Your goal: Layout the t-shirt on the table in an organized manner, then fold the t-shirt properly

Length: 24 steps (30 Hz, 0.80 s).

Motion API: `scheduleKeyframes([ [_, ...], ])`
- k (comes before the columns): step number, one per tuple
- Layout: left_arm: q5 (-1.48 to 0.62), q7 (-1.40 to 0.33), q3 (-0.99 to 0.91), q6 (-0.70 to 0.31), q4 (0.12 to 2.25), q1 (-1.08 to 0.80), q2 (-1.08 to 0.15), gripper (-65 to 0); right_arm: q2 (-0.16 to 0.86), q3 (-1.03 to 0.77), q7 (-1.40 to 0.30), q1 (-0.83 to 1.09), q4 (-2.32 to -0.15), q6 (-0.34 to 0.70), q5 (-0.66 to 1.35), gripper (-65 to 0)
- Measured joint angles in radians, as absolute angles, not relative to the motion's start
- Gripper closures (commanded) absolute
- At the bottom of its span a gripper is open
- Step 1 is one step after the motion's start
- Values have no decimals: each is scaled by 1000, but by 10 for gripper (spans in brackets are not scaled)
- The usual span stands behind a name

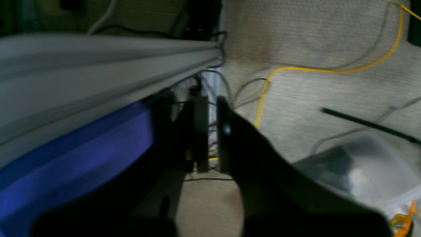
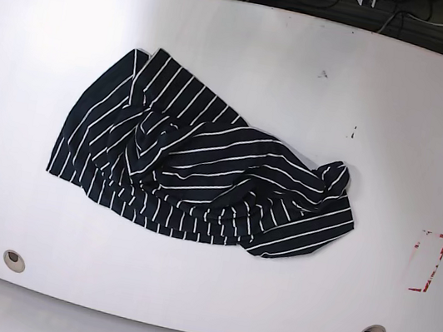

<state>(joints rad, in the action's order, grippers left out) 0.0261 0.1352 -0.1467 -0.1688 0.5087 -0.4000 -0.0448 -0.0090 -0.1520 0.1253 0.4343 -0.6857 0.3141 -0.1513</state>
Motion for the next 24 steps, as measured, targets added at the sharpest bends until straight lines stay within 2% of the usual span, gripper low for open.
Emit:
scheduleKeyframes([
  [14,27,135,-147,-168,821,-605,-47,-251,-8,-156,121,646,-961,310,-149,-38],
  [24,25,138,-148,-168,1046,-754,-48,-251,-5,-153,120,798,-1147,313,-43,-38],
])
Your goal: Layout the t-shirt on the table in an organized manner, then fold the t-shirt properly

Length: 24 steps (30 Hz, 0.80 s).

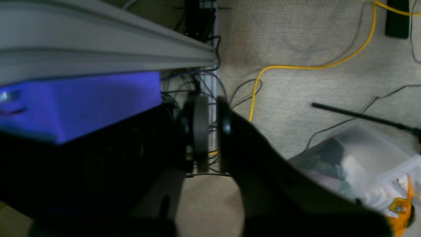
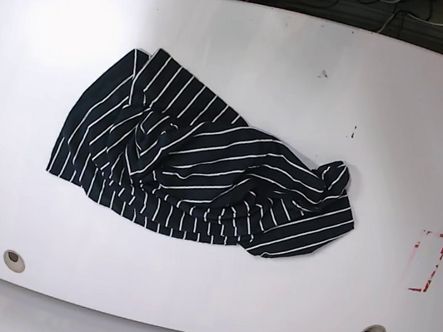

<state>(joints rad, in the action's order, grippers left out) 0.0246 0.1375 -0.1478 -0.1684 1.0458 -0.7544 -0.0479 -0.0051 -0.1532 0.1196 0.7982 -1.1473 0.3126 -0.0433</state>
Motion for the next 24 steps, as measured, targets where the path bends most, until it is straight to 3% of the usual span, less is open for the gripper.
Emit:
scheduleKeyframes([
  [24,26,132,-150,-168,1439,-1065,-51,-251,-5,-155,120,1108,-1580,313,-36,-36],
])
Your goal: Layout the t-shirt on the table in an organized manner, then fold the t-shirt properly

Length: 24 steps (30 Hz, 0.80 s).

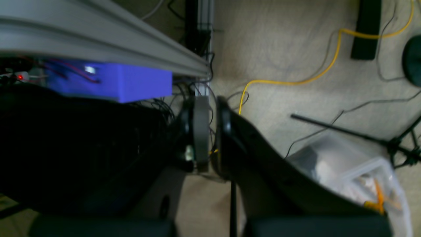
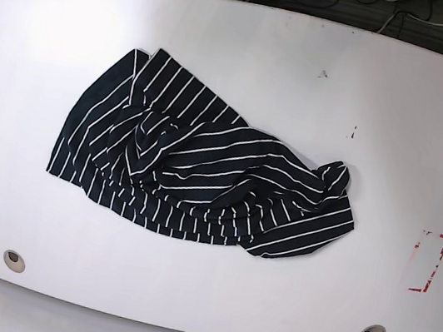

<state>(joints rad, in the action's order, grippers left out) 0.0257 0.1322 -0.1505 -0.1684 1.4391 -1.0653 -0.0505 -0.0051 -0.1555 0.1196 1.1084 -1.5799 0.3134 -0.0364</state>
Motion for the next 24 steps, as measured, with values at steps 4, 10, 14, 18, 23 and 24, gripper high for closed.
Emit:
scheduleKeyframes([
  [4,26,129,-177,-176,1512,-1121,-47,-251,-5,-155,119,1156,-1656,313,-36,-36],
  [10,-23,129,-210,-168,1621,-1187,-49,-251,-5,-156,112,1225,-1756,312,-37,-36],
  [14,-80,128,-230,-175,1690,-1230,-50,-251,-6,-157,112,1261,-1797,313,-37,-36],
  [18,-102,128,-257,-175,1745,-1272,-50,-251,-10,-196,109,1294,-1839,324,-37,-36],
  [23,-108,129,-281,-170,1797,-1312,-52,-251,-23,-242,110,1312,-1894,309,-37,-36],
  [24,-107,127,-282,-171,1806,-1317,-53,-251,-29,-249,109,1313,-1905,318,-36,-36],
])
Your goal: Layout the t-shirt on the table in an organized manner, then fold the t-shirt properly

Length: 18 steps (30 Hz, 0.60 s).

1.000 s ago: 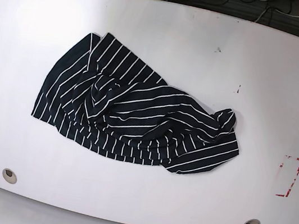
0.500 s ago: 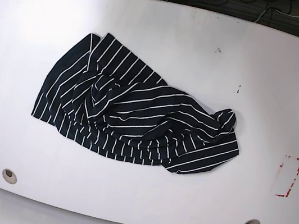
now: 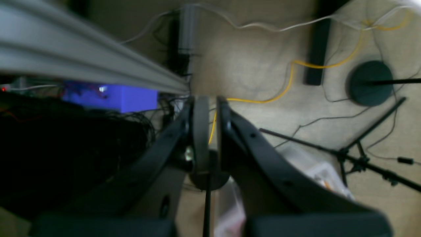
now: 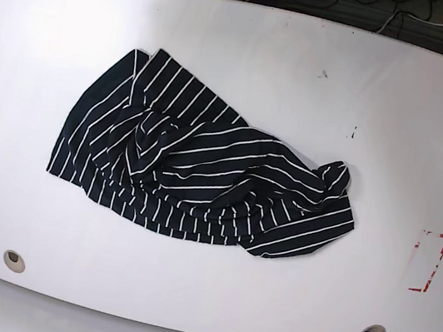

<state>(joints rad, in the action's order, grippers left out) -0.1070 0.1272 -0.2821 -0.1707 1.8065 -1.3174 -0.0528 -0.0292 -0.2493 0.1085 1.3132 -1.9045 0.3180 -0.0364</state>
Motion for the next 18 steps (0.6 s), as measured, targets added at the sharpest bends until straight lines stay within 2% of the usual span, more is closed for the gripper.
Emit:
scheduleKeyframes([
  [11,-110,128,-292,-172,1915,-1345,-52,-251,-47,-269,111,1306,-1961,318,-37,-36],
  [18,-110,122,-291,-175,1959,-1287,-45,-251,-48,-267,112,1232,-1967,318,-37,-36],
])
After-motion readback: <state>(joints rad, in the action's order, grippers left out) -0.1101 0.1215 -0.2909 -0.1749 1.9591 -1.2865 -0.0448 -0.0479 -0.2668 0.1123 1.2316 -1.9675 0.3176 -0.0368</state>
